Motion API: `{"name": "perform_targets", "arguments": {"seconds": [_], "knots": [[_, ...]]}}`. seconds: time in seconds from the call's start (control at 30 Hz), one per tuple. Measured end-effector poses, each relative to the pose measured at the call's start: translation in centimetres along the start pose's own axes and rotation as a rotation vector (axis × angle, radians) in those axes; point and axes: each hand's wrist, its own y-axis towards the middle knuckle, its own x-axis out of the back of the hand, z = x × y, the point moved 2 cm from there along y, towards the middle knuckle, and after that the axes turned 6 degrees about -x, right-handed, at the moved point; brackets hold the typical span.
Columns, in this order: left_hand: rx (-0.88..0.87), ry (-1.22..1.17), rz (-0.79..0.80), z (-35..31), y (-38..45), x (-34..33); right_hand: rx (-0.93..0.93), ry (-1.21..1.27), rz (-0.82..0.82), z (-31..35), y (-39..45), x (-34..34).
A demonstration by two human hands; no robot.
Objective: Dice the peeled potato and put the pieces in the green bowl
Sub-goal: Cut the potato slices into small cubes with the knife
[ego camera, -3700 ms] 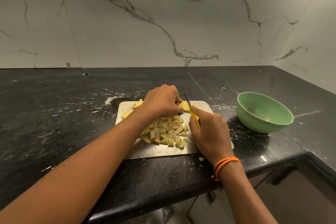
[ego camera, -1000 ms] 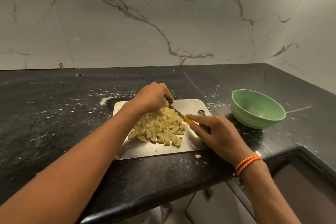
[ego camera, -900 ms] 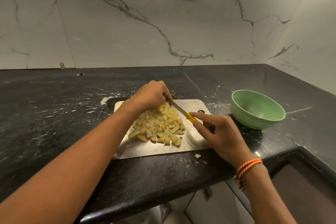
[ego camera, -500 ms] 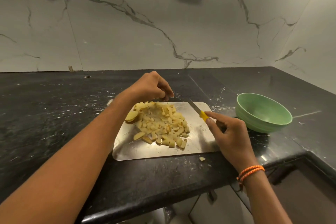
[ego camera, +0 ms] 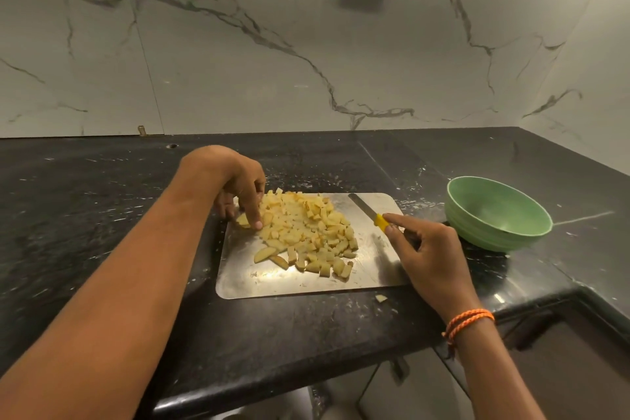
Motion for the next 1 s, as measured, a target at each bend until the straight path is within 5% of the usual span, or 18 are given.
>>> {"name": "perform_targets", "arguments": {"seconds": [0.63,1.0], "knots": [[-0.128,-0.01,-0.214,-1.0,0.1,0.8,0.005,-0.048,-0.007,-0.3,-0.1,-0.2],[-0.365,-0.21,-0.132,-0.2,0.2,1.6,-0.008,-0.072,-0.004,-0.1,-0.3,0.0]]}}
